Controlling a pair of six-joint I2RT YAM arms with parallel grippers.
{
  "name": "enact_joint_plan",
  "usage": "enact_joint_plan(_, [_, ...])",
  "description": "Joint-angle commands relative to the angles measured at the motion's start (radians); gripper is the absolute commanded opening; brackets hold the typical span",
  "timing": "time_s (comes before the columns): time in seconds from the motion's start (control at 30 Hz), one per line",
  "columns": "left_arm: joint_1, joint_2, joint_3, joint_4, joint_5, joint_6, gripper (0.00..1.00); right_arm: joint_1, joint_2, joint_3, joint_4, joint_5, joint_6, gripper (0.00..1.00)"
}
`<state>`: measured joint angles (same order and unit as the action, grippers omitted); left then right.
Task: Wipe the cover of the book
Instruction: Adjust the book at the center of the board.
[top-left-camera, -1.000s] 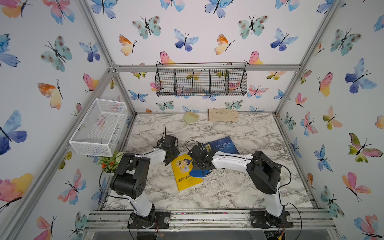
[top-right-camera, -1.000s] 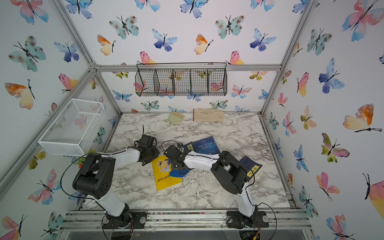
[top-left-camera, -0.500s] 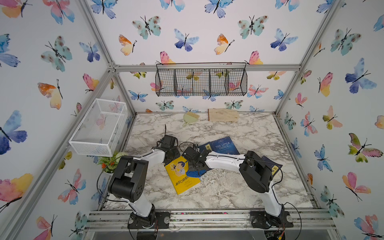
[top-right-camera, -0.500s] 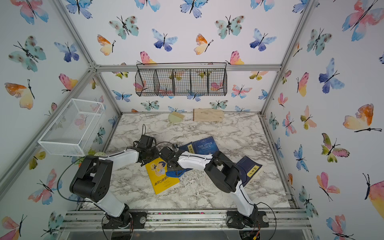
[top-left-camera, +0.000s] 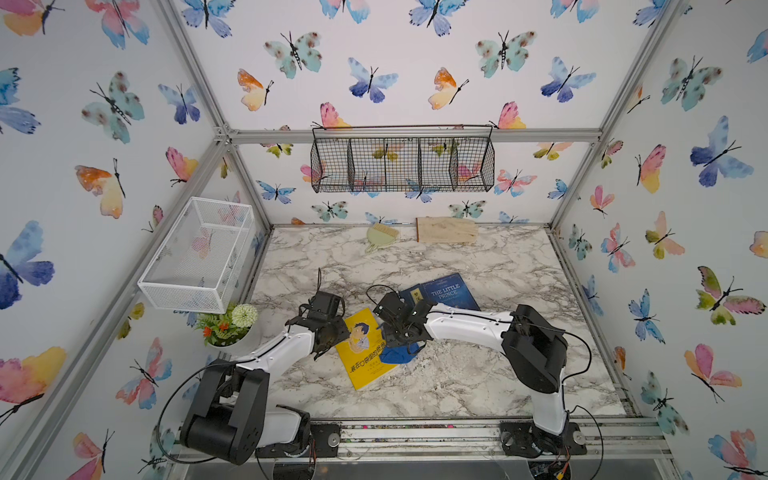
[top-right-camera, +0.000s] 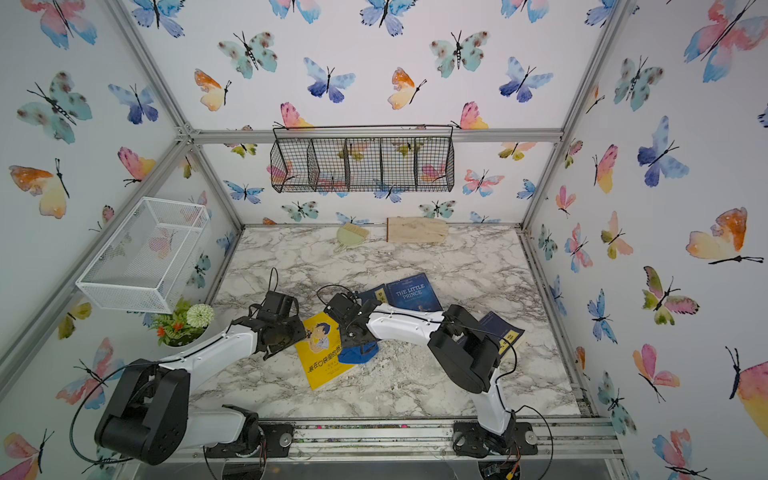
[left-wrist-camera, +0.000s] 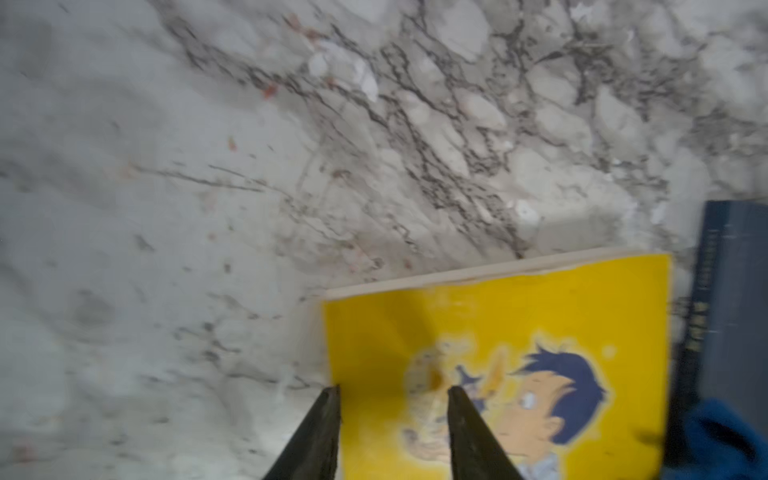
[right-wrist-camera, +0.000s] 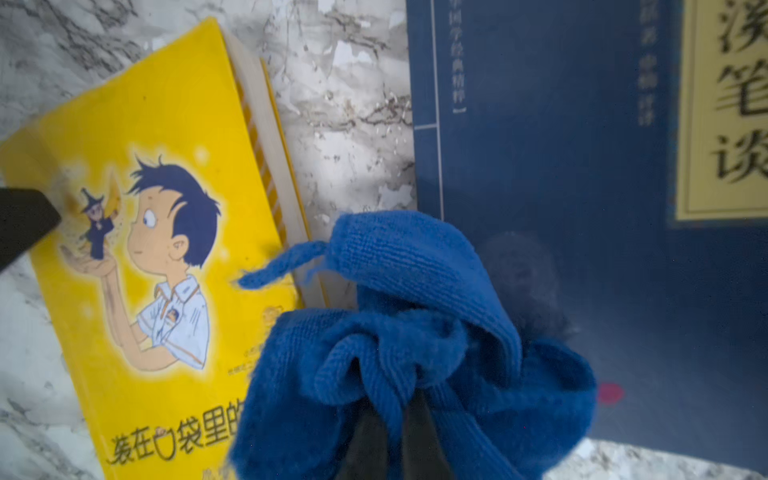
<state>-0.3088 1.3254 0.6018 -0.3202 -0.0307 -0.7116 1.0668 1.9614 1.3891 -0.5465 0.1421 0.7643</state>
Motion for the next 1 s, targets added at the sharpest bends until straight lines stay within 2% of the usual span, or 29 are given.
enact_joint_plan(0.0, [-0.003,0.021,-0.030,-0.009,0.000,-0.017,0.42,0.001,-0.049,-0.016,-0.006,-0.038,-0.020,0.01])
enact_joint_plan(0.3, [-0.007,0.129,-0.037,0.122,0.049,-0.043,0.36,0.001,-0.082,-0.034,0.090,-0.148,-0.010,0.02])
enact_joint_plan(0.47, [-0.007,0.170,-0.040,0.142,0.031,-0.045,0.27,0.002,0.061,-0.039,0.128,-0.178,0.009,0.01])
enact_joint_plan(0.6, [-0.011,0.180,-0.053,0.160,0.034,-0.037,0.15,0.002,0.226,0.019,0.129,-0.202,0.008,0.01])
enact_joint_plan(0.8, [-0.011,0.160,-0.074,0.179,0.036,-0.039,0.13,-0.037,0.406,0.207,0.047,-0.154,-0.007,0.01])
enact_joint_plan(0.9, [-0.012,0.152,-0.082,0.185,0.038,-0.038,0.12,-0.042,0.408,0.211,0.047,-0.154,-0.006,0.01])
enact_joint_plan(0.97, [-0.012,0.146,-0.087,0.187,0.035,-0.043,0.12,-0.039,0.375,0.158,0.057,-0.181,0.001,0.01])
